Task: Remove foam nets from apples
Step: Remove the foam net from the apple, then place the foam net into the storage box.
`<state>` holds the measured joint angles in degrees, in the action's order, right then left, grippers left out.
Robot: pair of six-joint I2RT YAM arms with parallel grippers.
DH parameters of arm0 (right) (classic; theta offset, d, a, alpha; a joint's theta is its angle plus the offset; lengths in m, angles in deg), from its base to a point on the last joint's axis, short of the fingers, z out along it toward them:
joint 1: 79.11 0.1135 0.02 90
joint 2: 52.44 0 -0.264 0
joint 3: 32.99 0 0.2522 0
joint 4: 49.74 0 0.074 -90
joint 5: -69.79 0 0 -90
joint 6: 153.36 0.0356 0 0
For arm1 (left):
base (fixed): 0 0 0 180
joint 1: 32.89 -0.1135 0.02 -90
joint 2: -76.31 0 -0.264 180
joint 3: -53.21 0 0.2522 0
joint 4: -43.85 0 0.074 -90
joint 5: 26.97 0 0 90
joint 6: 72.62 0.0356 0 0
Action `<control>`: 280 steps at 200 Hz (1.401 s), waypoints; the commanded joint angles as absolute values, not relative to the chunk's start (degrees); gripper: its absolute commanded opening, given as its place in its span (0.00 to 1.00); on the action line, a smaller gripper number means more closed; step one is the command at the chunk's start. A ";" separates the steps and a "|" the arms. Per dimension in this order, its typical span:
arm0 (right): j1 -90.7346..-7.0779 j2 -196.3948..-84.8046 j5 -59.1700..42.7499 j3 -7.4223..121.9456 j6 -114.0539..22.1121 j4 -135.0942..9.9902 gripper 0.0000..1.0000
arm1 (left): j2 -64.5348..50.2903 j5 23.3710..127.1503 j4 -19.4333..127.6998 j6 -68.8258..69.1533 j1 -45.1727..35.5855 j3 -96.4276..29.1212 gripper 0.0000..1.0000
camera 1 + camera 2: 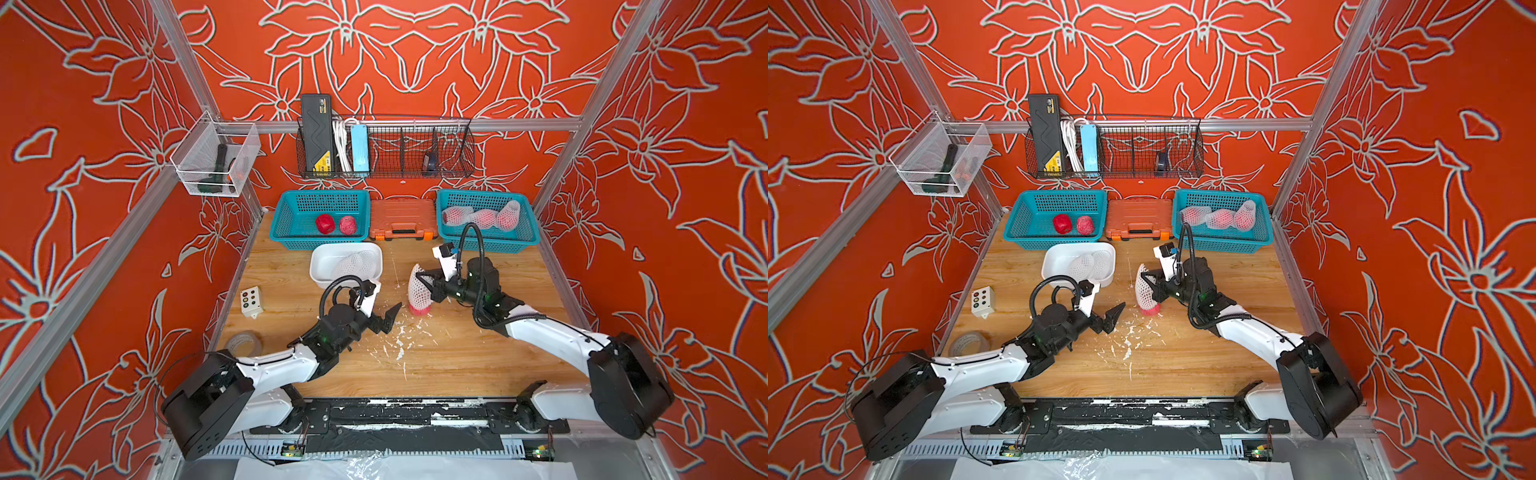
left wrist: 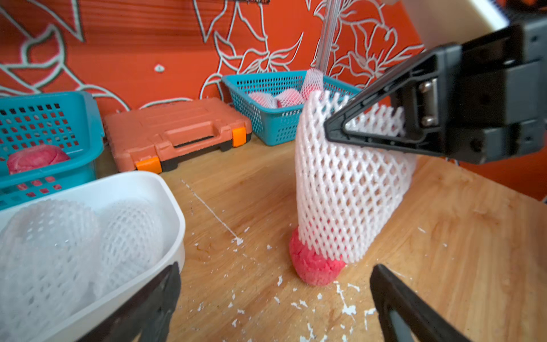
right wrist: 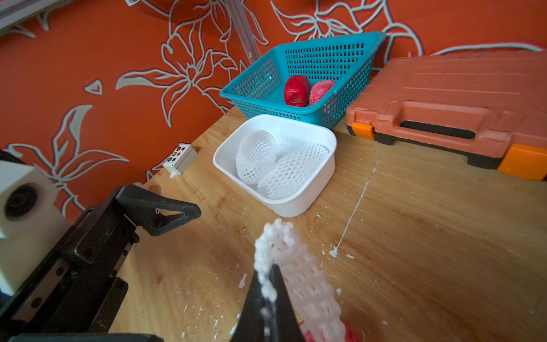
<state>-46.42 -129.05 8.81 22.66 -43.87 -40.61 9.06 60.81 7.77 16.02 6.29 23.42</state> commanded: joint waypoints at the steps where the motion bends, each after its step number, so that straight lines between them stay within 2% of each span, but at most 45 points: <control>1: -46.41 -131.64 15.14 31.08 -44.97 -46.11 0.00 | 12.46 62.16 0.75 13.99 4.51 26.04 0.98; 28: -46.36 -140.37 18.83 41.16 -36.74 -41.89 0.00 | 16.30 56.02 7.39 8.54 1.45 24.77 0.98; 47: -46.29 -150.46 22.79 50.21 -28.54 -37.75 0.00 | 20.88 52.80 12.56 4.40 -1.78 25.00 0.98; 76: -46.06 -165.24 22.11 61.17 -14.19 -30.62 0.00 | 29.32 44.76 15.69 2.31 -3.79 28.40 0.98; 108: -44.39 -181.12 25.42 76.78 -0.32 -23.70 0.00 | 34.26 42.67 17.88 0.49 -6.91 31.54 0.98; 140: -42.61 -191.08 25.91 90.10 2.55 -27.97 0.00 | 34.62 43.55 19.34 2.85 -7.37 30.80 0.98; 198: -41.67 -197.75 16.80 97.03 -6.07 -47.00 0.00 | 30.38 46.43 18.53 3.65 -7.49 29.18 0.98; 205: -41.62 -197.23 15.38 96.67 -7.61 -49.27 0.05 | 29.88 46.92 18.93 3.92 -7.49 28.55 0.98; 222: -41.75 -195.05 12.38 94.09 -10.31 -51.29 0.23 | 29.07 47.72 18.84 4.21 -7.49 28.14 0.98; 250: -41.80 -190.95 10.52 91.78 -14.15 -52.78 0.33 | 28.32 48.22 18.21 4.04 -7.49 28.13 0.98; 258: -41.84 -189.78 10.64 91.54 -15.13 -53.04 0.39 | 28.08 48.25 18.00 4.10 -7.49 28.25 0.98; 263: -41.84 -188.89 10.48 91.18 -15.75 -53.24 0.47 | 27.97 48.30 18.04 4.11 -7.49 28.18 0.98; 280: -41.85 -185.61 9.18 89.38 -18.18 -53.74 0.52 | 27.90 48.20 18.30 4.10 -7.49 28.25 0.98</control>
